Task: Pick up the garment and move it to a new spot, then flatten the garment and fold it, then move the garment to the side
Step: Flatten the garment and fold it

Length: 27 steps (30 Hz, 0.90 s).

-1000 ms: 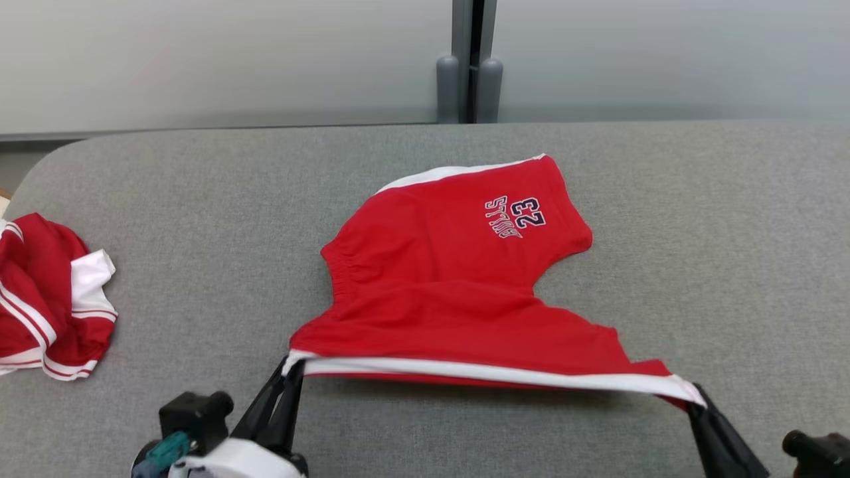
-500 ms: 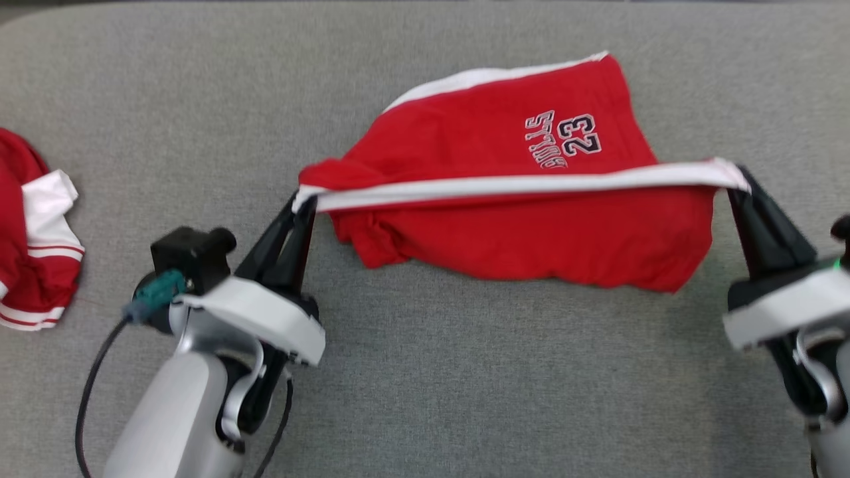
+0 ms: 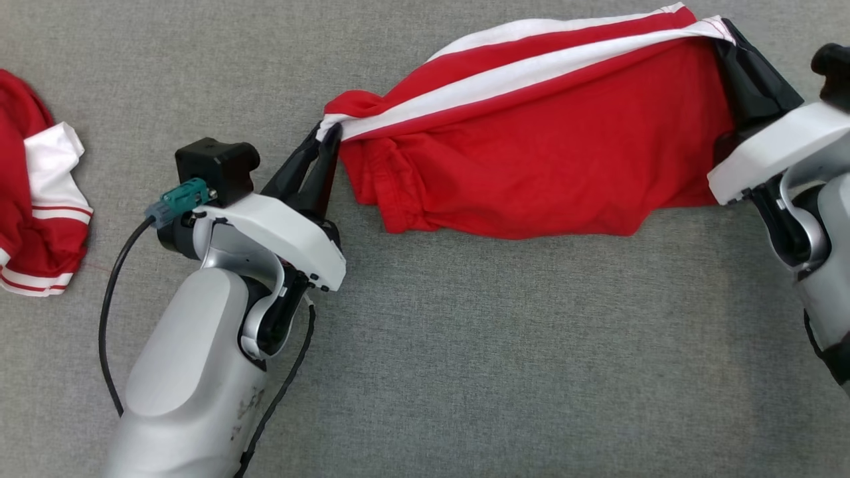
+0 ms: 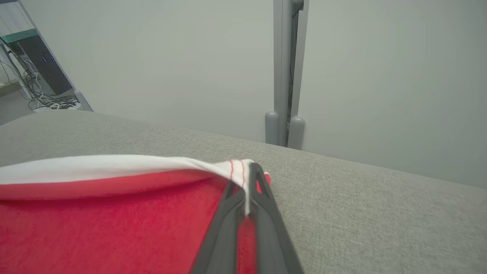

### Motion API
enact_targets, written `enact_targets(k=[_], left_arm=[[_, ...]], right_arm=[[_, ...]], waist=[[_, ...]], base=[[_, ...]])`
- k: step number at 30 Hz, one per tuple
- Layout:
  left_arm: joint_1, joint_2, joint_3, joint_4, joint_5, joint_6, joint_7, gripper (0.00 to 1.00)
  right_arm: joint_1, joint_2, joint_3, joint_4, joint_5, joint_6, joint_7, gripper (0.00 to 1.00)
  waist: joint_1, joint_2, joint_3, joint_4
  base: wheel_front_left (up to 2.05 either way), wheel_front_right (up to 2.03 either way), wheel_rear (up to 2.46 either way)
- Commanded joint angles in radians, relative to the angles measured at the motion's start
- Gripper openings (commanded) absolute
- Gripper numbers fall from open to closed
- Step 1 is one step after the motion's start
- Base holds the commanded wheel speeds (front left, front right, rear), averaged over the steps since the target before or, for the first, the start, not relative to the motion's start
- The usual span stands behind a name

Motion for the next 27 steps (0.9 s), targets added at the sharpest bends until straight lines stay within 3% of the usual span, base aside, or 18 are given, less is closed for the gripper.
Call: enact_targets(k=[1, 2, 3, 8, 12, 19, 23, 27], left_arm=[[-0.024, -0.002, -0.001, 0.014, -0.007, -0.008, -0.012, 1.00], [-0.024, -0.002, -0.001, 0.014, -0.007, -0.008, -0.012, 1.00], [-0.030, -0.006, -0.005, 0.023, -0.011, -0.012, -0.018, 1.00], [-0.031, -0.014, 0.013, 0.042, -0.020, -0.008, -0.097, 1.00], [0.001, -0.012, 0.038, 0.032, -0.005, 0.021, -0.183, 1.00], [0.075, 0.006, 0.095, -0.061, 0.059, 0.083, -0.297, 1.00], [0.134, 0.011, 0.139, -0.127, 0.097, 0.096, -0.305, 1.00], [0.205, 0.008, 0.187, -0.177, 0.141, 0.082, -0.305, 1.00]], right_arm=[[-0.028, 0.000, 0.016, 0.031, 0.016, -0.002, -0.025, 0.92], [-0.028, 0.000, 0.016, 0.031, 0.016, -0.002, -0.025, 0.92], [-0.043, 0.001, 0.023, 0.054, 0.026, -0.002, -0.044, 1.00], [-0.080, 0.017, 0.064, 0.132, 0.043, -0.002, -0.150, 1.00], [-0.055, 0.024, 0.052, 0.138, 0.029, -0.002, -0.209, 1.00], [0.105, 0.054, -0.102, -0.049, -0.054, -0.002, -0.222, 1.00], [0.230, 0.083, -0.182, -0.159, -0.104, -0.002, -0.223, 1.00], [0.354, 0.111, -0.237, -0.230, -0.142, -0.002, -0.223, 1.00]], waist=[[0.0000, 0.0000, 0.002, 0.003], [0.0000, 0.0000, 0.002, 0.003], [0.0000, 0.0000, 0.003, 0.004], [0.0000, 0.0000, 0.000, -0.004], [0.0000, 0.0000, -0.017, -0.020], [0.0000, 0.0000, -0.061, -0.059], [0.0000, 0.0000, -0.096, -0.079], [0.0000, 0.0000, -0.128, -0.098]], base=[[0.00, 0.00, 0.00], [0.00, 0.00, 0.00], [0.00, 0.00, 0.00], [0.00, 0.00, 0.00], [0.00, 0.00, 0.00], [0.00, 0.00, 0.00], [0.00, 0.00, 0.00], [0.00, 0.00, 0.00]])
